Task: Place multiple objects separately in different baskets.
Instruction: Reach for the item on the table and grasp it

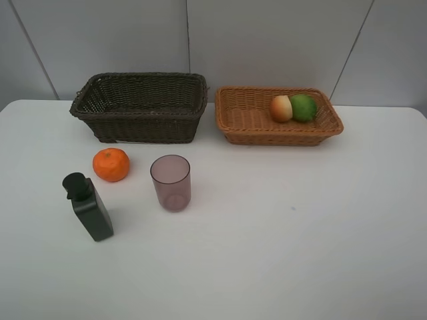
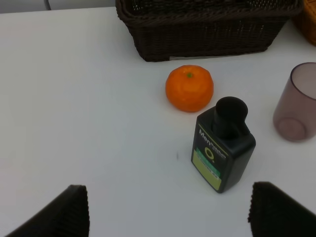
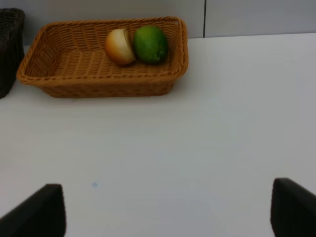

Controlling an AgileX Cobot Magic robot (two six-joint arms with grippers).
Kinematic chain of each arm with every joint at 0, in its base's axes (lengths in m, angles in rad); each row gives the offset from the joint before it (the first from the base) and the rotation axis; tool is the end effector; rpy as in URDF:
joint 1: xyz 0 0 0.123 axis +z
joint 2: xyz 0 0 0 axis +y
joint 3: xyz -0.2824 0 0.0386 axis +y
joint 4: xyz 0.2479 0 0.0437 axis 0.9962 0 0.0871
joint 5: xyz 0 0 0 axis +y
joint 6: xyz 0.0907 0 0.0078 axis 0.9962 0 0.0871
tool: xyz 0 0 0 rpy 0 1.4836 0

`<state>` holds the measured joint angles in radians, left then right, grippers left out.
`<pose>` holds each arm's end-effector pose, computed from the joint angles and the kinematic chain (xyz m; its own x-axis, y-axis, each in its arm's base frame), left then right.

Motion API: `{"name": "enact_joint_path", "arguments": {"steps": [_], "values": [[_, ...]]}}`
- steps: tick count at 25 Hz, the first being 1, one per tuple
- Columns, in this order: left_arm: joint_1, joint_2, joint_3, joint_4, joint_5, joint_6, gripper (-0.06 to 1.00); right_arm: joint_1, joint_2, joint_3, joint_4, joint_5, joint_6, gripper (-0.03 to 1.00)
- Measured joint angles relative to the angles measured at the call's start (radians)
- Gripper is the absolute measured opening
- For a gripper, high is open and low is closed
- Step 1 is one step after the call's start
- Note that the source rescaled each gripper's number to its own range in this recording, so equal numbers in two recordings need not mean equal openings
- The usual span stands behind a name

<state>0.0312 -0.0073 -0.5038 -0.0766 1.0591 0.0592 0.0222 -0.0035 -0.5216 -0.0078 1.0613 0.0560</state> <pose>-0.0063 -0.0063 0.2785 -0.4426 0.0078 -0.8967 0.0382 0.9992 -0.0102 -0.0080 -0.0008 0.2831 -0.4342 0.0425 -0.8998 0.0066 0.9990 0.0440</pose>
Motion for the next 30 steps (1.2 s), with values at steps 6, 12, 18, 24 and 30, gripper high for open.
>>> {"name": "enact_joint_path", "arguments": {"steps": [6,12,18,24,30], "values": [[0.0,0.0,0.0,0.0,0.0,0.0,0.85,0.0,0.0,0.0,0.0,0.0,0.0,0.9],[0.0,0.0,0.0,0.0,0.0,0.0,0.85,0.0,0.0,0.0,0.0,0.0,0.0,0.9],[0.0,0.0,0.0,0.0,0.0,0.0,0.85,0.0,0.0,0.0,0.0,0.0,0.0,0.9],[0.0,0.0,0.0,0.0,0.0,0.0,0.85,0.0,0.0,0.0,0.0,0.0,0.0,0.9],[0.0,0.0,0.0,0.0,0.0,0.0,0.85,0.0,0.0,0.0,0.0,0.0,0.0,0.9]]}}
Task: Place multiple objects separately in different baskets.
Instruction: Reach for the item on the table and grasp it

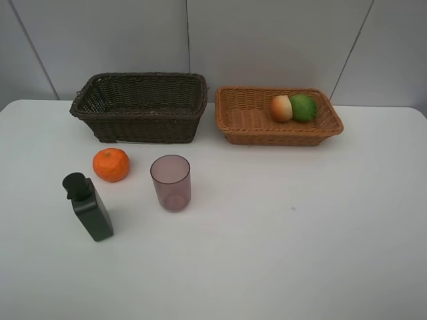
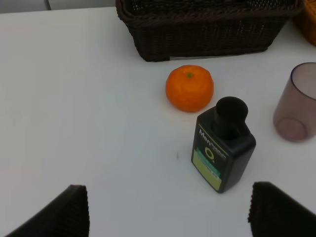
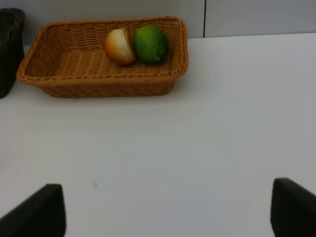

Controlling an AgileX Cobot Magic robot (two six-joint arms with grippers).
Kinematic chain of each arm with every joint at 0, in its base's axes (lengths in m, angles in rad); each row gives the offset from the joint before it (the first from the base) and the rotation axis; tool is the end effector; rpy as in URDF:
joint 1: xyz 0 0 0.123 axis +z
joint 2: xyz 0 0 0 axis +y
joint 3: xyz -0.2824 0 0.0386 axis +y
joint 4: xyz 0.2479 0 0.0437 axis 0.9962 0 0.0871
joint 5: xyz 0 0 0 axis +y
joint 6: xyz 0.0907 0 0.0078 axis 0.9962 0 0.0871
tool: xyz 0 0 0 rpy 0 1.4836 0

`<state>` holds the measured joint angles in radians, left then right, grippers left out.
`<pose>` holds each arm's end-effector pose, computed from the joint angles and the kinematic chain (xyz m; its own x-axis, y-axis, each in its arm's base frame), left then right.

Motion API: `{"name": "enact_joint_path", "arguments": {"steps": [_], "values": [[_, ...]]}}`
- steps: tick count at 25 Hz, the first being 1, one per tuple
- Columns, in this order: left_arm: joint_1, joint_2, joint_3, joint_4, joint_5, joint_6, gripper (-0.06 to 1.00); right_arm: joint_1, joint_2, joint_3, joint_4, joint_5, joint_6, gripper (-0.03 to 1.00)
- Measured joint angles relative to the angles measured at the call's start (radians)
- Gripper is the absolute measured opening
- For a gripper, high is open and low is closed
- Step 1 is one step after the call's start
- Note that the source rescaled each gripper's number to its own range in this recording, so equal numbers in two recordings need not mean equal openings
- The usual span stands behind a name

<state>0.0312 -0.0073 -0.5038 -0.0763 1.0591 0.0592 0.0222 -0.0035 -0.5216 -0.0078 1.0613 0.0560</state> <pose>-0.0063 -0.0063 0.2785 -0.4426 0.0079 -0.8967 0.0381 0.9992 -0.0099 -0.0080 -0.0008 0.2831 -0.4342 0.0425 -0.8998 0.0066 0.9990 0.0440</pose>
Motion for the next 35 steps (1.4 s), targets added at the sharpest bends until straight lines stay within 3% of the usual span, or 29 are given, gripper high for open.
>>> {"name": "enact_joint_path", "arguments": {"steps": [8,12,20,28,35], "values": [[0.0,0.0,-0.005,0.0,0.0,0.0,0.89,0.0,0.0,0.0,0.0,0.0,0.0,0.9],[0.0,0.055,-0.069,0.0,0.0,0.0,0.89,0.0,0.0,0.0,0.0,0.0,0.0,0.9],[0.0,0.424,-0.279,-0.039,-0.001,0.016,0.89,0.0,0.0,0.0,0.0,0.0,0.0,0.9],[0.0,0.841,-0.448,-0.175,-0.02,0.166,0.89,0.0,0.0,0.0,0.0,0.0,0.0,0.9],[-0.039,1.06,-0.507,-0.182,-0.028,0.228,0.89,0.0,0.0,0.0,0.0,0.0,0.0,0.9]]}}
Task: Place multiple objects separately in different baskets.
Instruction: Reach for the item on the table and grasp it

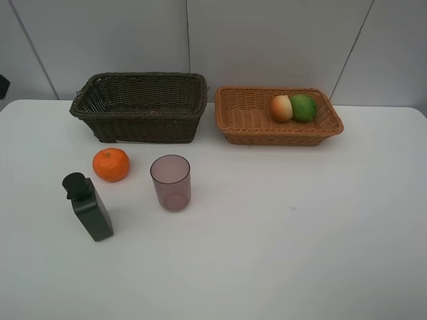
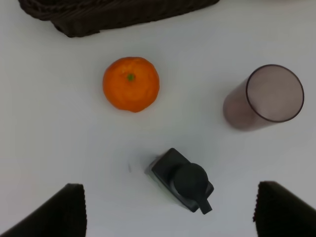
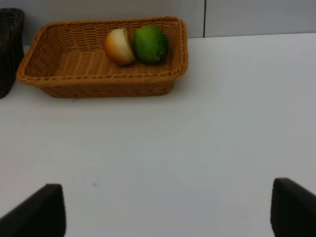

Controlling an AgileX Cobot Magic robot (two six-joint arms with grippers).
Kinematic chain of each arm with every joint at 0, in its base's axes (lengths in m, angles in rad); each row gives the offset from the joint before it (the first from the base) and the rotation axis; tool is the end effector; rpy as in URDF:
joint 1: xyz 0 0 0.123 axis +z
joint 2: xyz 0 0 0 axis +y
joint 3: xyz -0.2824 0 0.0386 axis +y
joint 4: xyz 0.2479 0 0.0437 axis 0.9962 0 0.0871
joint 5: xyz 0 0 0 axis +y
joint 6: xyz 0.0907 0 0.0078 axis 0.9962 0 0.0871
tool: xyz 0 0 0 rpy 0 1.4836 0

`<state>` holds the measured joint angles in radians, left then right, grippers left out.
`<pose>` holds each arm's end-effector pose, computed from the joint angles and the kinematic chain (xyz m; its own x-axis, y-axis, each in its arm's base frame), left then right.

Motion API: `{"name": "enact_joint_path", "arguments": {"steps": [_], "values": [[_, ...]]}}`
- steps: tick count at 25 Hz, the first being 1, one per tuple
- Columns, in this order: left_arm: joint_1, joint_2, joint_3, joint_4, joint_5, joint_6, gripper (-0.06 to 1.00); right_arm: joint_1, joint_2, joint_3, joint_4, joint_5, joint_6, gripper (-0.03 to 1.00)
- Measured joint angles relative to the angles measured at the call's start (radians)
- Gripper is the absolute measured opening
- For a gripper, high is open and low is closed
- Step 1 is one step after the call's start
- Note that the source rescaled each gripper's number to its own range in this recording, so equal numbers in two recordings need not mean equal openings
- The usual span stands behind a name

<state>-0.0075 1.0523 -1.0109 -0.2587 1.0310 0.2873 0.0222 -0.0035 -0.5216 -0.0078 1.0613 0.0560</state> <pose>0.1930 -0.0214 0.3475 -0.7955 0.1538 -0.5861 0.2548 0.9625 -0.0933 -0.0080 -0.0008 0.2831 -0.4342 0.0425 -0.8998 0.0066 0.9990 0.0440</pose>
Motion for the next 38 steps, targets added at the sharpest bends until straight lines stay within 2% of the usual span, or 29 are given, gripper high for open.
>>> {"name": "enact_joint_path", "arguments": {"steps": [7,12,17,22,38], "values": [[-0.167,0.08,0.0,0.024,-0.01,-0.002,0.89,0.0,0.0,0.0,0.0,0.0,0.0,0.9],[-0.243,0.123,0.0,0.034,-0.041,-0.042,0.89,0.0,0.0,0.0,0.0,0.0,0.0,0.9],[-0.304,0.16,-0.025,0.094,-0.047,-0.094,0.89,0.0,0.0,0.0,0.0,0.0,0.0,0.9],[-0.371,0.213,-0.079,0.137,-0.042,-0.141,0.89,0.0,0.0,0.0,0.0,0.0,0.0,0.9],[-0.584,0.486,-0.321,0.152,-0.005,-0.147,0.89,0.0,0.0,0.0,0.0,0.0,0.0,0.9]]}}
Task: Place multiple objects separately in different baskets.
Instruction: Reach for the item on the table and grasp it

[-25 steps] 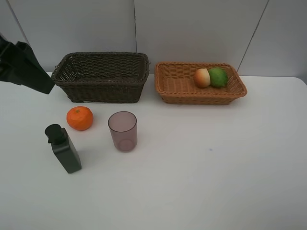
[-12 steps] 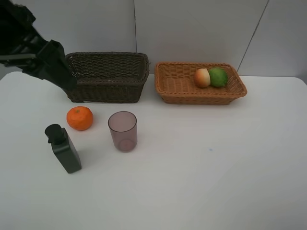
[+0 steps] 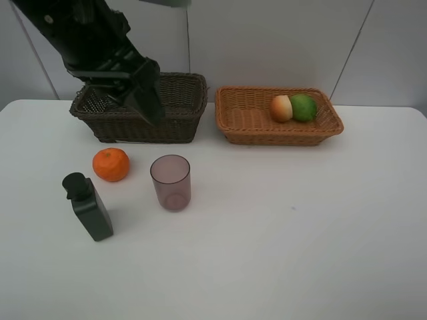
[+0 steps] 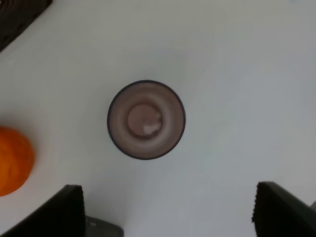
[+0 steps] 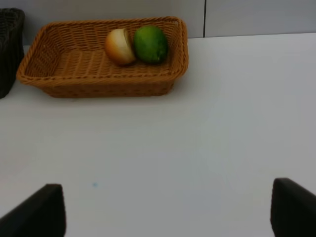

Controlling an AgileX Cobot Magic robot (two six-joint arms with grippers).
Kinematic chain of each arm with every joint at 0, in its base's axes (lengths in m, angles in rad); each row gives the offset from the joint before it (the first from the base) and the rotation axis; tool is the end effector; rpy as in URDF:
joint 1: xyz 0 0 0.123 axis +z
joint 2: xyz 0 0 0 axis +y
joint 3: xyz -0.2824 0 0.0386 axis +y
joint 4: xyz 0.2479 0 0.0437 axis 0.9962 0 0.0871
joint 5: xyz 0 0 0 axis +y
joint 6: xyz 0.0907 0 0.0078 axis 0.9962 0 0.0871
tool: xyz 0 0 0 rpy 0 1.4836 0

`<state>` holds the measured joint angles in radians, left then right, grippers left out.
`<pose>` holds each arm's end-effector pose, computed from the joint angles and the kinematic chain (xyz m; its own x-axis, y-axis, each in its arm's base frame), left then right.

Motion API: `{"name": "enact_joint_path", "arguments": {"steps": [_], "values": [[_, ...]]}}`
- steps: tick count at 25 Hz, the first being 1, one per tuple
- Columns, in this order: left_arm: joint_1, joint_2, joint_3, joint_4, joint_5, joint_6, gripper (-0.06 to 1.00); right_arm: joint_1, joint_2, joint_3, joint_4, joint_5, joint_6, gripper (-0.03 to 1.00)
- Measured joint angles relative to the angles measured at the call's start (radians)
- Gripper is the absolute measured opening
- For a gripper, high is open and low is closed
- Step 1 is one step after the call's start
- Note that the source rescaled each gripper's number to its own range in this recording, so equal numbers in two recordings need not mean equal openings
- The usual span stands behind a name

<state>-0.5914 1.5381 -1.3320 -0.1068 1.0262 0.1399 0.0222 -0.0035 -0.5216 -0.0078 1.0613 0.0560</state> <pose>0.2598 -0.1845 0.3160 -0.7030 0.5733 -0.4208 0.6482 0.7600 -0.0476 -0.0080 -0.0008 0.2831 -0.4342 0.0425 -0.8998 0.0066 0.9990 0.0440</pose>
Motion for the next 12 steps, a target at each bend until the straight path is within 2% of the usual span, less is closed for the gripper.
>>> {"name": "enact_joint_path", "arguments": {"steps": [6,12], "values": [[-0.061,0.106,-0.085,0.004,0.013,-0.001,0.89,0.0,0.0,0.0,-0.001,0.0,0.0,0.9],[-0.087,0.209,-0.138,0.024,0.079,-0.01,0.89,0.0,0.0,0.0,-0.001,0.0,0.0,0.9]]}}
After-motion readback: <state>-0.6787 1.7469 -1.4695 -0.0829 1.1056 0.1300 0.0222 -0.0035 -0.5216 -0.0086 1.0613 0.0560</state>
